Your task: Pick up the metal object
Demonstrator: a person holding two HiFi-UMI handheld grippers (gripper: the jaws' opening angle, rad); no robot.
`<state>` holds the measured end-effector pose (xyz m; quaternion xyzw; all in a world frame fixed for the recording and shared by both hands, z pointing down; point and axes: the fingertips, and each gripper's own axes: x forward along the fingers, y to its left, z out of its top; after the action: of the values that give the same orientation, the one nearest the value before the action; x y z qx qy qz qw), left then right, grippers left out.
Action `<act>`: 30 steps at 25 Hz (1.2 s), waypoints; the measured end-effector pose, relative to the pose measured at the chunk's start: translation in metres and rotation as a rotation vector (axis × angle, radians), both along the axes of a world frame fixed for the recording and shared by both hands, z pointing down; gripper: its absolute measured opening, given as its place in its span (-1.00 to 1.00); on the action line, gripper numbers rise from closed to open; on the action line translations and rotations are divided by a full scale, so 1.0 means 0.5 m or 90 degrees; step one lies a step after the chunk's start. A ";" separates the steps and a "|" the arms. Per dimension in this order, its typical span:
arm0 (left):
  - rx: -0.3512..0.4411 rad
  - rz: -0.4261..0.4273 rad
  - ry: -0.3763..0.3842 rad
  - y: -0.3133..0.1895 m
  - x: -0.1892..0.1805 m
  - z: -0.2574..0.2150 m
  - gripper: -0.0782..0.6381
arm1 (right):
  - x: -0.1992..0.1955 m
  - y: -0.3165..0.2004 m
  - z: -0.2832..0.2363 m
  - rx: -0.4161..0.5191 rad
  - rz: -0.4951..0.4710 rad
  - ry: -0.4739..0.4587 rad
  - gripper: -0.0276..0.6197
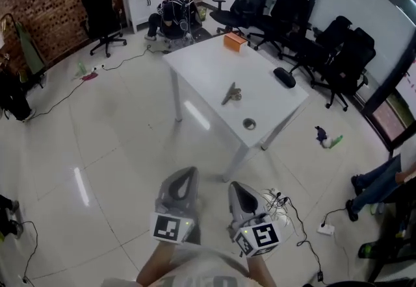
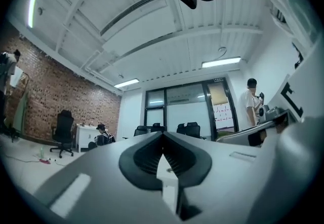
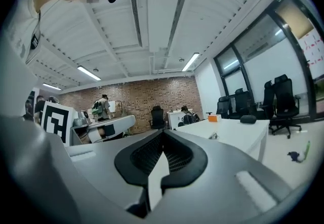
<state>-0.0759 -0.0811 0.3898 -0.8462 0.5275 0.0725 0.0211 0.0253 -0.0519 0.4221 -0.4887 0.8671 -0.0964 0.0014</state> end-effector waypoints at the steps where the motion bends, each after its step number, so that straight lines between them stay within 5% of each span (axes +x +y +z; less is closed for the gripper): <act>1: 0.008 0.011 -0.008 -0.047 0.003 -0.009 -0.78 | -0.011 -0.051 -0.013 0.009 0.000 0.004 -0.88; 5: 0.036 0.044 -0.054 -0.233 0.006 -0.021 -0.78 | -0.068 -0.218 -0.062 0.038 -0.018 0.021 -0.88; 11: 0.018 0.044 -0.045 -0.389 -0.013 -0.006 -0.78 | -0.074 -0.347 -0.026 0.005 -0.002 0.011 -0.88; 21: 0.000 0.039 -0.031 -0.503 0.032 -0.008 -0.78 | -0.015 -0.491 0.012 -0.039 0.034 -0.016 -0.88; 30: -0.018 0.038 -0.046 -0.549 0.074 0.018 -0.78 | 0.094 -0.672 0.092 -0.065 0.131 -0.011 -0.85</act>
<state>-0.0388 -0.3556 0.3986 -0.8638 0.5019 0.0348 0.0264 0.0723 -0.3878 0.4680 -0.5739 0.8062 -0.1438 -0.0060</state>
